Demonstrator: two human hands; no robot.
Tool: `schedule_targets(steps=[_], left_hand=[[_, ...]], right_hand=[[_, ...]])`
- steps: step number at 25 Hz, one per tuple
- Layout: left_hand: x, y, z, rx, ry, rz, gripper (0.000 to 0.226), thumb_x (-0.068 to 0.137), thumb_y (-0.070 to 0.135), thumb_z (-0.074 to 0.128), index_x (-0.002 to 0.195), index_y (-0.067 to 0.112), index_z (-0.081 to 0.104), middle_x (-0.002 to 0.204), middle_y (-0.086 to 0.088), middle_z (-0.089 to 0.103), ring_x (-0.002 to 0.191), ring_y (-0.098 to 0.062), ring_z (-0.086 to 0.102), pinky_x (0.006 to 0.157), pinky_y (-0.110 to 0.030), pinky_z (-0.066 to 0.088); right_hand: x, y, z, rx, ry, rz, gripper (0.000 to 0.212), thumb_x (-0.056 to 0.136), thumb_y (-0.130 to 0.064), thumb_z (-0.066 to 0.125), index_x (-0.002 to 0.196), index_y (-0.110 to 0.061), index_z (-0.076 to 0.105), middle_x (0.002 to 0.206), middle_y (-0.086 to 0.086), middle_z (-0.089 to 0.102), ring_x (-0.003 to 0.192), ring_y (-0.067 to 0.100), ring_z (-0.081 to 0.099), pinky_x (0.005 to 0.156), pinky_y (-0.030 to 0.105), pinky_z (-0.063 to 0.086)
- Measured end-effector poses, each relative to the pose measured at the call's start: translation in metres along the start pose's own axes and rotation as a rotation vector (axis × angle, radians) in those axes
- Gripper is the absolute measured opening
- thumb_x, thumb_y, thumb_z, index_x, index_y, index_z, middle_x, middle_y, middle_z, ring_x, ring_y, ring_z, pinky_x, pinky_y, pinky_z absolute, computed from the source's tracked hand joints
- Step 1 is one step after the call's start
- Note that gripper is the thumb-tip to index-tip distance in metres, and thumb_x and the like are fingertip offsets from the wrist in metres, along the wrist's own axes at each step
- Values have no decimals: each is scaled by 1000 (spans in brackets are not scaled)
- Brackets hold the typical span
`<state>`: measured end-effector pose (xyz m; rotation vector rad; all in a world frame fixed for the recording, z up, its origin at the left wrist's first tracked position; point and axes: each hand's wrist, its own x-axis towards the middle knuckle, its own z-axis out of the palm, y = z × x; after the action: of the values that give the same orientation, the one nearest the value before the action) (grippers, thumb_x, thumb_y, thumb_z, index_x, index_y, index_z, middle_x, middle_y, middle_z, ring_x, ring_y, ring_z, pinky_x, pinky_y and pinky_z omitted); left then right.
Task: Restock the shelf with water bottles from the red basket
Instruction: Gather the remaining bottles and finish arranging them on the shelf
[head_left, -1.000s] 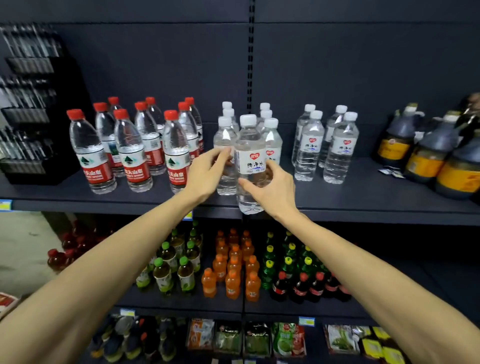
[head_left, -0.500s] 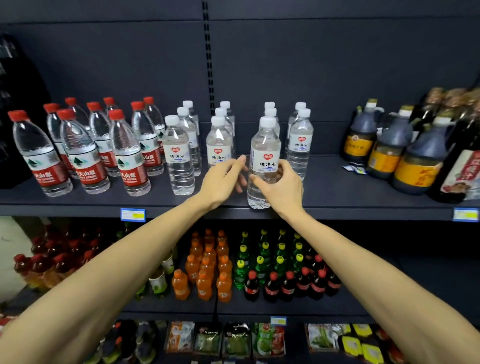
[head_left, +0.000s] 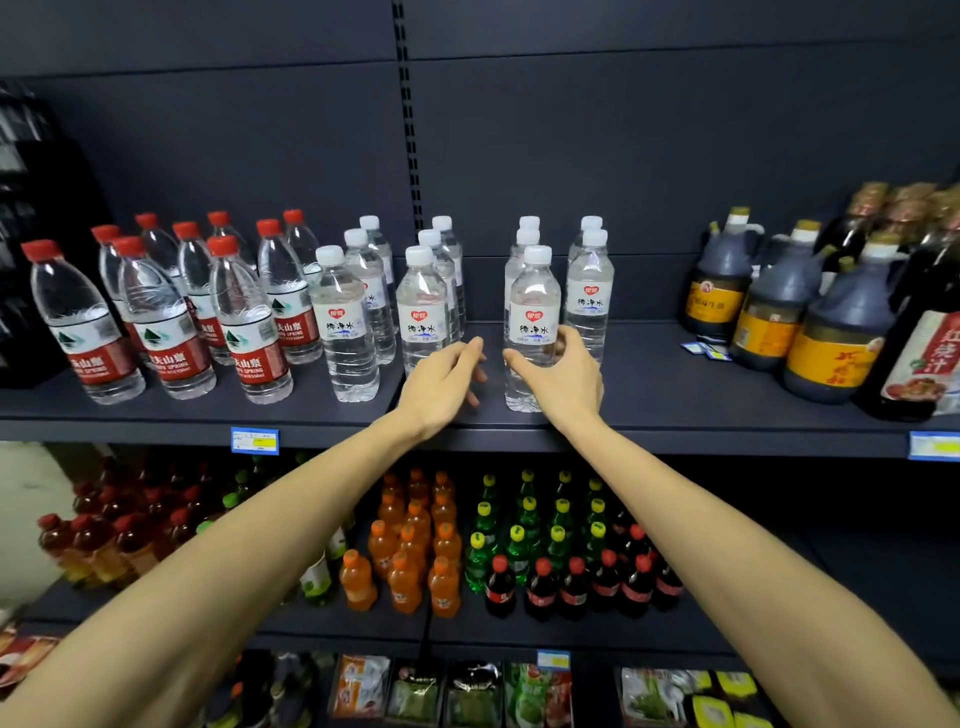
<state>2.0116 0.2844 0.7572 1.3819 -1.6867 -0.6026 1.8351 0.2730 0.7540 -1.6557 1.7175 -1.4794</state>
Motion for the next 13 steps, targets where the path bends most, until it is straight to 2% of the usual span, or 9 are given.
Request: schedule_targets(steps=[7,13], left_hand=[[4,-7,-2,54,34,-16,50,100,65,32,95,29,67,84,11,76,63,-17,73,82,-46,55],[4,-10,-3,48,58,-2,53,97,67,31,92,30,68,81,13,76,61,-16,72,86,-49,56]], right_hand=[[7,3,3,-15,-22,-23,73,73,-65,78,132,-27,56,123,-10,69,116,14,64,95,36,50],[6,2,8,-14,-47,-35,73,74,-65,77,134,-28,56,125,-11,69,119,12,62,96,35,48]])
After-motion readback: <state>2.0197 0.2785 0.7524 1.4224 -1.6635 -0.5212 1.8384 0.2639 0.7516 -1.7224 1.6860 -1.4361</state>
